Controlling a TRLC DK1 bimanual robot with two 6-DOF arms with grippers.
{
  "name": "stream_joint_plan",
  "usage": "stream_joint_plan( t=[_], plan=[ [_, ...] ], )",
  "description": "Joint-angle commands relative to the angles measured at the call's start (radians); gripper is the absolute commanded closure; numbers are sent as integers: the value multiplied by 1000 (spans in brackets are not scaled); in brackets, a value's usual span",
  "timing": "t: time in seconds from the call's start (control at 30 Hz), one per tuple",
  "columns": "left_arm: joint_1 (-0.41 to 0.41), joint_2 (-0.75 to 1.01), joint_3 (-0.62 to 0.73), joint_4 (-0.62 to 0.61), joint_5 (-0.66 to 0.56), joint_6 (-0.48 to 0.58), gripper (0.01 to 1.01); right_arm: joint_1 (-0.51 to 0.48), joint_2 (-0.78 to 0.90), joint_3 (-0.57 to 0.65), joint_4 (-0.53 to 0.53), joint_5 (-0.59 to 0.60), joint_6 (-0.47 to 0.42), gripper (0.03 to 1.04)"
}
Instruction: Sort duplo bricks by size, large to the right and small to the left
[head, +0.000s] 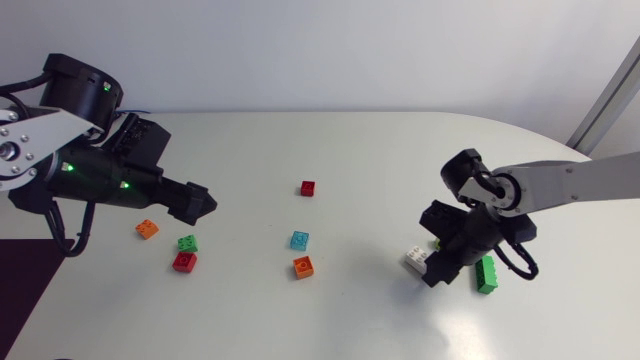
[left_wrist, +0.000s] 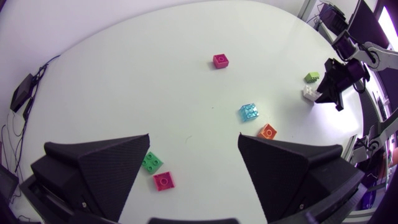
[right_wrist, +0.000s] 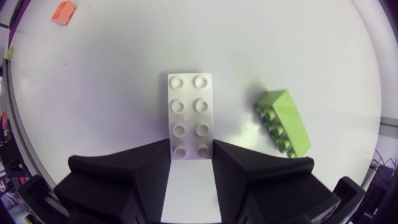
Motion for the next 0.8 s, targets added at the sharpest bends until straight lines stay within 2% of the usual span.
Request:
stream_joint_plan(
  t=[0.0,0.07,0.17,0.2,0.23,0.33,0.5,0.63,0.77],
  plan=[
    [-11,10,-30,7,9,-25,41,-36,3,-65,-15,4,3,985],
    [-13,13,-36,10,9,-27,41,-60,11,-89,1,5,3,803],
    [-14,34,-36,15,9,-33,41,-68,31,-103,4,11,12,359],
    [-14,36,-36,15,9,-38,41,-66,35,-100,4,22,21,238],
    [-14,36,-38,15,9,-42,41,-65,38,-94,4,30,30,164],
    [-14,39,-36,17,9,-48,41,-48,35,-33,-16,31,69,95],
    [-43,143,40,37,9,-79,41,4,-12,67,-76,30,132,92],
    [-77,309,186,50,-10,-101,41,9,-81,101,-121,18,161,92],
    [-105,487,389,66,-16,-127,43,-3,-172,92,-162,10,161,92]
  ],
)
